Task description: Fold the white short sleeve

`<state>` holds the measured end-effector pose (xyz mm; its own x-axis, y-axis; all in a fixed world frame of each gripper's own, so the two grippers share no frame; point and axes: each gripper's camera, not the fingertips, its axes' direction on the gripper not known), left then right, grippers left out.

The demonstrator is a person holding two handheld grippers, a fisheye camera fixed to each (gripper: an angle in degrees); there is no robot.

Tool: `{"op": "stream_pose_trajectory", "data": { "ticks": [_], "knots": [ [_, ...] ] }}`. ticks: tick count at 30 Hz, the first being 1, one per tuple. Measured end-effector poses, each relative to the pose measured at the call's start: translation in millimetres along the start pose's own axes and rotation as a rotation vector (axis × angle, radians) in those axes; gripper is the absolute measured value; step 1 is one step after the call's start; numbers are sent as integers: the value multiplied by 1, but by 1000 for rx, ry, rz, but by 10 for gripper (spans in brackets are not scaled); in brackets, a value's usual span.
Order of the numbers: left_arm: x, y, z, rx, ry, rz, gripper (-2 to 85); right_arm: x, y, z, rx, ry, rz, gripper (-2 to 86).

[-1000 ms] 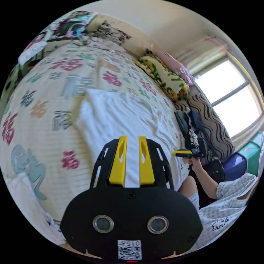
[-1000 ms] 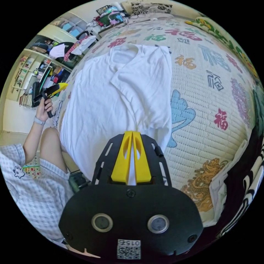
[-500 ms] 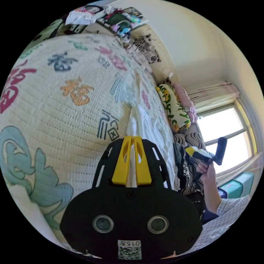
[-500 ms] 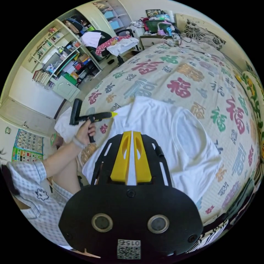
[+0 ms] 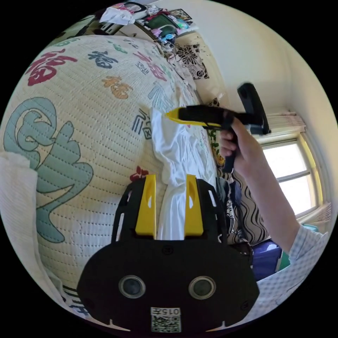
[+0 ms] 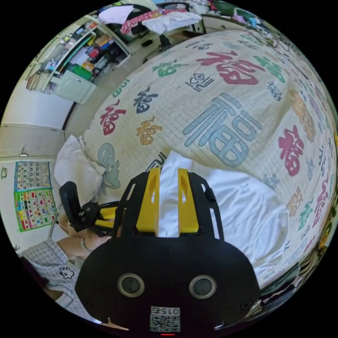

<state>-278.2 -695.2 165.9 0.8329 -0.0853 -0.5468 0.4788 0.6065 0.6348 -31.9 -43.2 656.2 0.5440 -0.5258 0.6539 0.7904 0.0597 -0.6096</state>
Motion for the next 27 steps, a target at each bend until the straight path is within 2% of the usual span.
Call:
{"op": "stream_pose_trajectory", "data": {
  "ticks": [4, 7, 9, 13, 17, 20, 22, 25, 27],
  "knots": [
    [18, 9, 17, 0, -40, 57, 116, -1, -44, 51, -172, 81, 15, 91],
    [35, 14, 32, -3, -105, 170, 70, 6, -57, 58, -208, 123, 19, 46],
    [39, 18, 47, -35, -167, 215, 25, 12, -58, 51, -182, 164, 12, 19],
    [61, 39, 46, 53, -251, 274, -4, 40, -46, 1, 8, 19, 40, 4],
    [122, 59, 57, 42, -329, 504, -5, 90, 16, -71, 280, -144, 83, 3],
    [155, 99, 95, 5, -388, 665, -1, 141, 85, -97, 393, -188, 186, 10],
    [166, 124, 133, -82, -380, 755, 7, 177, 129, -95, 398, -186, 292, 17],
    [167, 157, 194, -250, -326, 815, 27, 231, 188, -70, 293, -194, 459, 57],
    [161, 167, 209, -246, -313, 804, 37, 255, 211, -62, 254, -231, 523, 76]
  ]
}}
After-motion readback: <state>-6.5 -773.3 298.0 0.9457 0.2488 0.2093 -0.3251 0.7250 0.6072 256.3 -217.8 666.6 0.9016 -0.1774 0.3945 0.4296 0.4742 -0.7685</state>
